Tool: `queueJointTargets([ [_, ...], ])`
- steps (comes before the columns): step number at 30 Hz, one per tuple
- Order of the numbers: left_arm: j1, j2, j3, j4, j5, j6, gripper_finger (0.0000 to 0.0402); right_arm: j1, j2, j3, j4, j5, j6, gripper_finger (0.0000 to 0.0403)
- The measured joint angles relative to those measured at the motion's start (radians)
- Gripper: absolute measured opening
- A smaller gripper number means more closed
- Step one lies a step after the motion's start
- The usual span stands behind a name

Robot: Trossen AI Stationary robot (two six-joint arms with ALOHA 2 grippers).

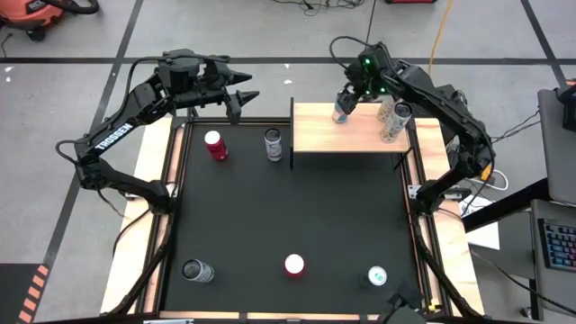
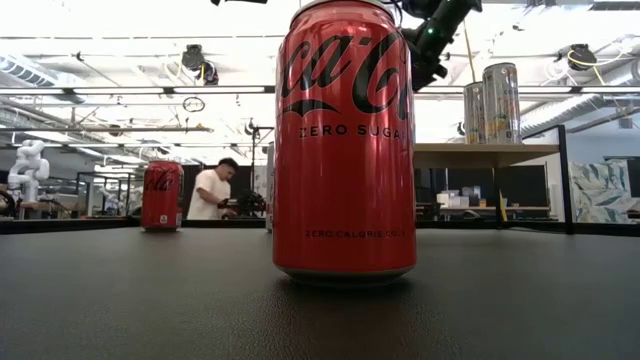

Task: Place canned beverage on shelf
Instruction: Put the left blue soda can on the shelf

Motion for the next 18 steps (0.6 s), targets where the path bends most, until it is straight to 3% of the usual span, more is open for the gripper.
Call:
queueJointTargets([
  [18, 0.0, 0.0, 0.0, -0.003, 0.0, -0.006, 0.0249, -0.024, -0.068, -0.004, -0.085, 0.019, -0.011, 0.0252],
])
